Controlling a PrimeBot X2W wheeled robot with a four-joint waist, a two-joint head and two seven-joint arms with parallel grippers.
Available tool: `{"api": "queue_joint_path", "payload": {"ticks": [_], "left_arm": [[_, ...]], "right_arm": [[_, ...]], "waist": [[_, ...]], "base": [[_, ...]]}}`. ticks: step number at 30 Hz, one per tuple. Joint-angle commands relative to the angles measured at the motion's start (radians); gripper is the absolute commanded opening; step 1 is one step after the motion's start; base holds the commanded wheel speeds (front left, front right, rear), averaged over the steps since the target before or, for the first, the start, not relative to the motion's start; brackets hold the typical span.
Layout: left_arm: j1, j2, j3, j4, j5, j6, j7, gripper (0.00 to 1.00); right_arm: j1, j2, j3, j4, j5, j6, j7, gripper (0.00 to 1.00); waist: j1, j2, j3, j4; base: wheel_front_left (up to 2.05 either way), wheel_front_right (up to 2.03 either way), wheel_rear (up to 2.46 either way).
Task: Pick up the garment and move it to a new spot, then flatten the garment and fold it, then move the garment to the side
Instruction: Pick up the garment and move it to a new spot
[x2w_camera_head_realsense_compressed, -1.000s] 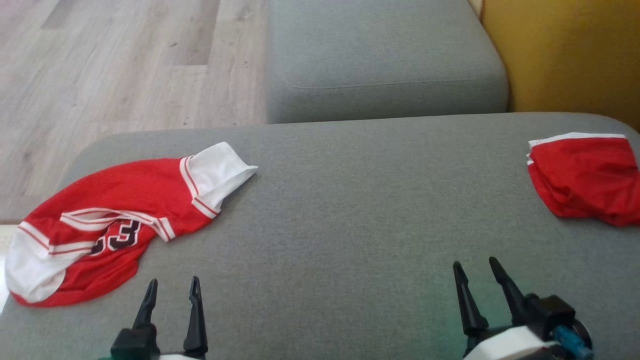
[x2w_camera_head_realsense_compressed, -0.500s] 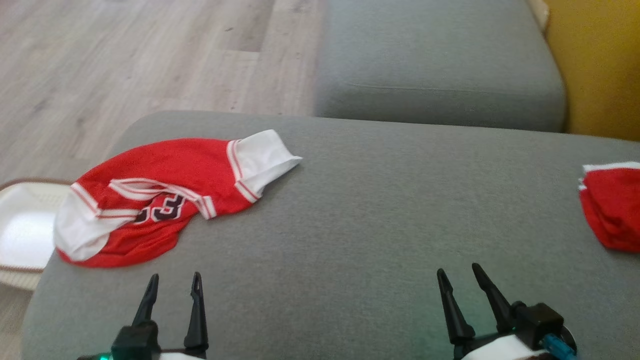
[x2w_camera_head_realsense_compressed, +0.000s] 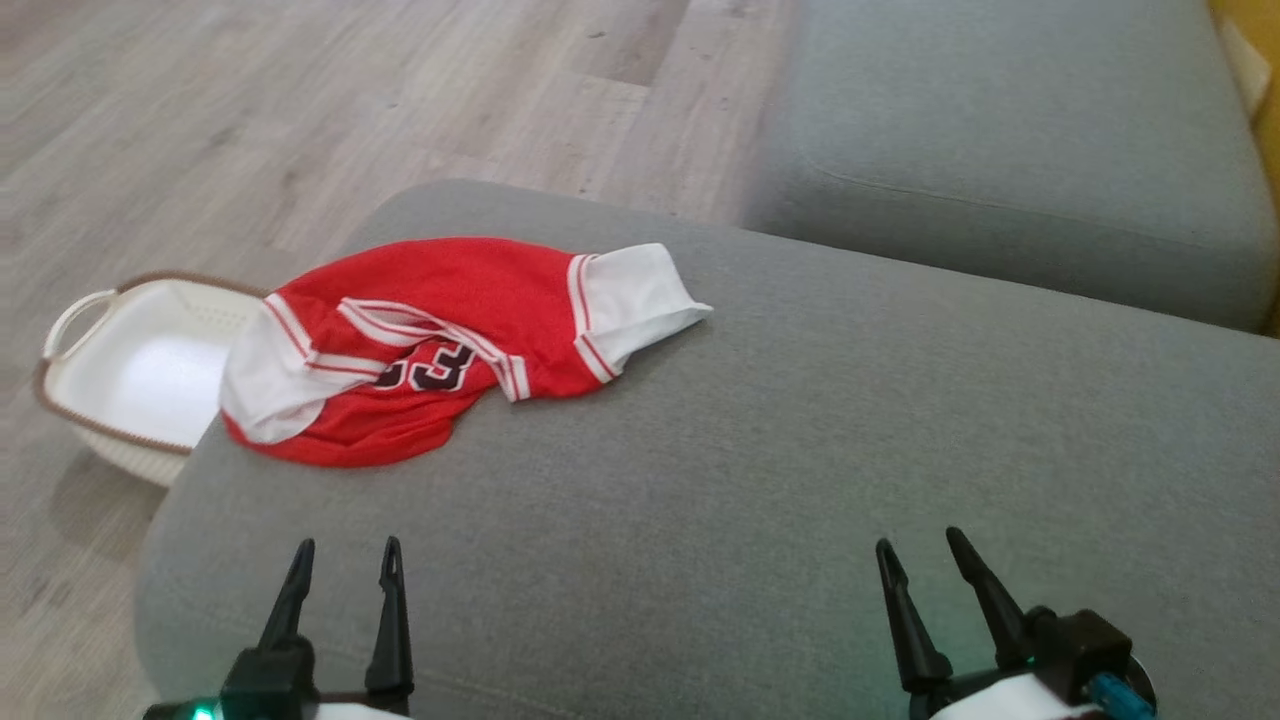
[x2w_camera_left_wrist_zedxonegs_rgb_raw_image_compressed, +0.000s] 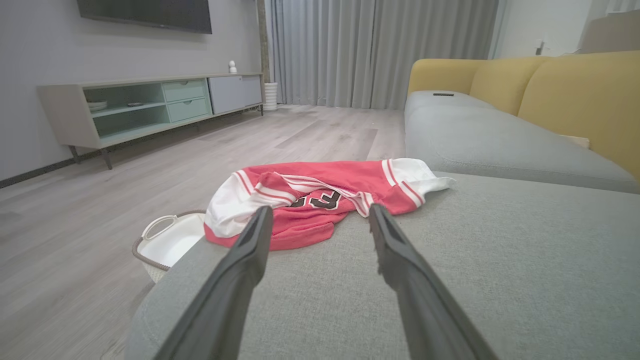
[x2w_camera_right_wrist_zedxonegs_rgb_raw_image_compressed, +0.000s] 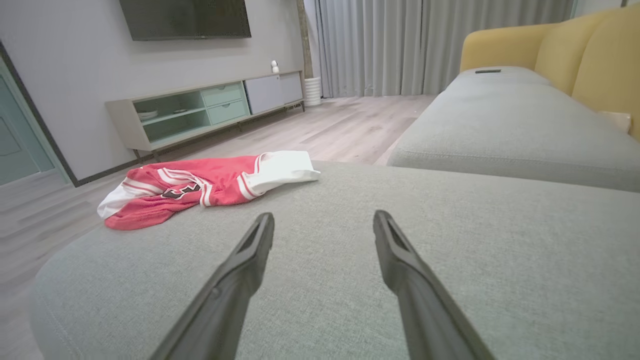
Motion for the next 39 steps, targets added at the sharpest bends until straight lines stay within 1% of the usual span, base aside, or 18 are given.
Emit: {"api": "queue_joint_path", "payload": {"ticks": [1, 5, 10, 17, 22, 26, 31, 33, 35, 39], "left_arm": [[-0.053, 0.003, 0.039, -0.042, 0.005, -0.002, -0.006, 1.0], [-0.053, 0.004, 0.041, -0.049, 0.005, -0.001, -0.006, 1.0], [-0.053, 0.005, 0.044, -0.061, 0.006, 0.003, -0.006, 1.0], [-0.073, 0.005, 0.04, -0.07, 0.01, 0.006, -0.006, 1.0], [-0.146, 0.013, 0.02, -0.102, 0.031, 0.004, -0.006, 1.0], [-0.27, 0.027, 0.001, -0.138, 0.046, -0.015, -0.006, 1.0], [-0.492, 0.083, 0.013, -0.117, 0.052, -0.066, 0.001, 1.0], [-0.593, 0.124, 0.03, -0.081, 0.066, -0.084, 0.039, 1.0], [-0.691, 0.152, 0.048, -0.029, 0.062, -0.102, 0.085, 1.0], [-0.869, 0.176, 0.068, 0.129, 0.017, -0.154, 0.193, 1.0]], "right_arm": [[-0.026, -0.004, 0.024, -0.024, 0.0, 0.007, -0.011, 1.0], [-0.029, -0.004, 0.023, -0.014, -0.003, 0.007, -0.011, 1.0], [-0.035, -0.004, 0.027, -0.008, -0.006, 0.007, -0.011, 1.0], [-0.046, -0.004, 0.026, -0.007, -0.022, 0.007, -0.011, 1.0], [-0.067, -0.004, 0.023, -0.007, -0.058, 0.007, -0.011, 1.0], [-0.096, -0.02, 0.02, -0.016, -0.085, 0.007, -0.011, 1.0], [-0.13, -0.064, 0.023, -0.031, -0.094, 0.007, -0.011, 1.0], [-0.145, -0.084, 0.025, -0.037, -0.096, 0.007, -0.011, 1.0], [-0.161, -0.104, 0.022, -0.046, -0.098, 0.007, -0.011, 1.0], [-0.188, -0.146, 0.013, -0.072, -0.101, 0.007, -0.011, 1.0]], "waist": [[0.0, 0.0, 0.004, 0.019], [0.0, 0.0, 0.01, 0.039], [0.0, 0.0, 0.025, 0.044], [0.0, 0.0, 0.06, 0.025], [0.0, 0.0, 0.122, 0.001], [0.0, 0.0, 0.186, -0.015], [0.0, 0.0, 0.265, -0.027], [0.0, 0.0, 0.299, -0.033], [0.0, 0.0, 0.331, -0.036], [0.0, 0.0, 0.405, -0.038]], "base": [[0.0, 0.0, 0.0], [0.0, 0.0, 0.0], [0.0, 0.0, 0.0], [0.0, 0.0, 0.0], [0.0, 0.0, 0.0], [0.0, 0.0, 0.0], [0.0, 0.0, 0.0], [0.0, 0.0, 0.0], [0.0, 0.0, 0.0], [0.0, 0.0, 0.0]]}}
